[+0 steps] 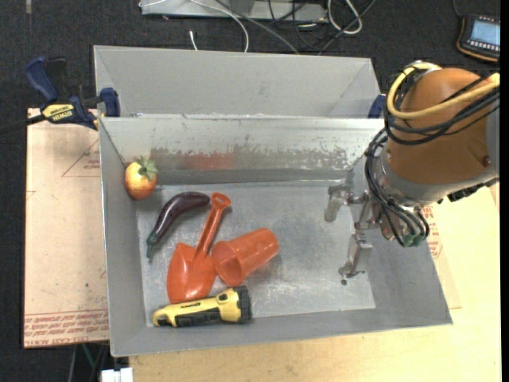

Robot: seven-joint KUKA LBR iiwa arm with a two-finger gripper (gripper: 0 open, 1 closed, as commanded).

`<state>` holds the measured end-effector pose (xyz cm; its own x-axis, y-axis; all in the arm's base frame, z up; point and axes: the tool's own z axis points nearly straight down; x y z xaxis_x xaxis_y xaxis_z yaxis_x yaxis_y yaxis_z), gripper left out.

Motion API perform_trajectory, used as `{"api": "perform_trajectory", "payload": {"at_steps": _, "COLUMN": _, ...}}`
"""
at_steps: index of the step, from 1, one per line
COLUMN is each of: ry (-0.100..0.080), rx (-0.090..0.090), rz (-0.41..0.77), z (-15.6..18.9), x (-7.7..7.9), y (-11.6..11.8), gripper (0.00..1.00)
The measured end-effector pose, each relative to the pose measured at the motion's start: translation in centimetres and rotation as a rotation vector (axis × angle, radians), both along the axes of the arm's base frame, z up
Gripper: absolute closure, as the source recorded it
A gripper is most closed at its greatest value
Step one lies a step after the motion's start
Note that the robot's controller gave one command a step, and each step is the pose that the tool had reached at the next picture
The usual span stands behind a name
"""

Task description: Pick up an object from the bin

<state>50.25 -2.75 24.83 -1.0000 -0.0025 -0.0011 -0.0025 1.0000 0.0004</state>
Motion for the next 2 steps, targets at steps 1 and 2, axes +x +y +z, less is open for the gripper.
{"api": "perform_trajectory", "payload": {"at_steps": 1, "ry": 0.000, "rx": 0.000, "rz": 0.000, "z": 0.0, "x": 0.0, "y": 0.0, "gripper": 0.00}}
{"api": "perform_trajectory", "payload": {"at_steps": 2, "ry": 0.004, "rx": 0.003, "rz": -0.029, "z": -5.6, "x": 1.1, "y": 5.3, "gripper": 0.00}}
